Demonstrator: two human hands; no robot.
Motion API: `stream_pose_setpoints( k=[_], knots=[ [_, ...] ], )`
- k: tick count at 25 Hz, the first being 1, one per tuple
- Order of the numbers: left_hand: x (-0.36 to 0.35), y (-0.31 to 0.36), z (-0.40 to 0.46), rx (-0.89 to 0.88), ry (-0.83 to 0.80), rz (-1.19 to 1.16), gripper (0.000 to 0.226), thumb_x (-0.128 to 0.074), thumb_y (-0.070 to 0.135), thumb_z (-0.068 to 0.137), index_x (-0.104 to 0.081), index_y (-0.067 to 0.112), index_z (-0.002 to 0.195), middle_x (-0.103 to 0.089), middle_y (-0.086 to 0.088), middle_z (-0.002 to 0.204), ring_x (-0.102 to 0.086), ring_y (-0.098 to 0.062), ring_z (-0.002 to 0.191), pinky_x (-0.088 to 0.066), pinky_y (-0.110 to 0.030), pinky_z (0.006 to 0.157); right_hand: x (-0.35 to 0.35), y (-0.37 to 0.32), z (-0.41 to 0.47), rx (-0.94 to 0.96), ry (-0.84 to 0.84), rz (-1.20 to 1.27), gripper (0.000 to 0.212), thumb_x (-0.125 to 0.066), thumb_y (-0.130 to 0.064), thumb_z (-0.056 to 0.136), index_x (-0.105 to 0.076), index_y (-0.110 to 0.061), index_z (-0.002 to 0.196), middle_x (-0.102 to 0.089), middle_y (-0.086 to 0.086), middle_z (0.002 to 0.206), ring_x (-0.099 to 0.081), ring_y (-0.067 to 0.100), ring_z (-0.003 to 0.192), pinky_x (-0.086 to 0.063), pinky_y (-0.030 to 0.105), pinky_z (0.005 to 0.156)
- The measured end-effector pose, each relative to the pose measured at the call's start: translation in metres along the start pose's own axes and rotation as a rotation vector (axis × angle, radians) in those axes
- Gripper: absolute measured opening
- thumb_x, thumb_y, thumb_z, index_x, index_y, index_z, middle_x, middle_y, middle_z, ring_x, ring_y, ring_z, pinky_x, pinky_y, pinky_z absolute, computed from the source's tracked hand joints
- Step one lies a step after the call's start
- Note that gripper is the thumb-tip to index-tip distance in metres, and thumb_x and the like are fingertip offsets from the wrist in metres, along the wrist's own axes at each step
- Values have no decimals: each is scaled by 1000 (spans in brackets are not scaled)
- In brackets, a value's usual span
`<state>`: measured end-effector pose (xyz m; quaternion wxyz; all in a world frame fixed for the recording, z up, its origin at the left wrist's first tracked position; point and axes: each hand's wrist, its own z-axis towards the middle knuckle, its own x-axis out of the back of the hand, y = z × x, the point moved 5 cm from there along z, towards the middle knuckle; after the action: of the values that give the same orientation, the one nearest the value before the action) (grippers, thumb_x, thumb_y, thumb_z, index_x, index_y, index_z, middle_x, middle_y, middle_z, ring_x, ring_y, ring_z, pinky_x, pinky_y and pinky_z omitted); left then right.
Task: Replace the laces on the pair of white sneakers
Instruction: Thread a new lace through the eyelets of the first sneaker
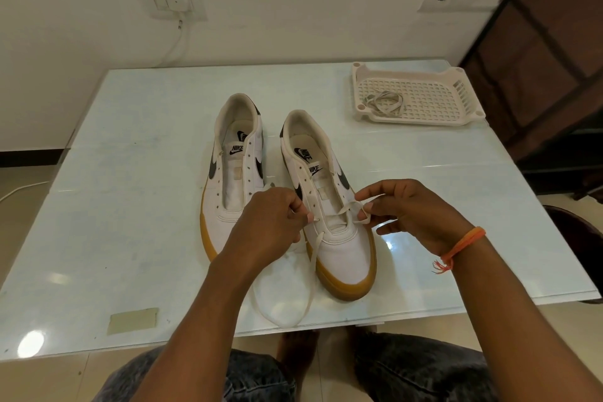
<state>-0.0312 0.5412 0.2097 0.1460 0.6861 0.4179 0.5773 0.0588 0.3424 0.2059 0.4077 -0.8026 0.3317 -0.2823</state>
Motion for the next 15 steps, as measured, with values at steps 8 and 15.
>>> stream_pose_setpoints(
  k=[8,15],
  knots=[
    [0,0,-1,-13,14,20,14,-66,33,91,-68,20,85,-68,6,61,-65,-4,57,-48,-15,58,8,-11,-3,212,326,-242,28,-82,-34,73,-67,-16,89,-69,-1,82,-62,10,70,-49,21,62],
    [1,2,-3,-16,16,7,15,-66,32,91,-68,18,85,-68,4,61,-67,-9,59,-50,-19,58,-6,-13,-3,376,362,-675,11,-81,-35,75,-73,-28,76,-69,-14,73,-58,0,64,-51,26,70]
  ],
)
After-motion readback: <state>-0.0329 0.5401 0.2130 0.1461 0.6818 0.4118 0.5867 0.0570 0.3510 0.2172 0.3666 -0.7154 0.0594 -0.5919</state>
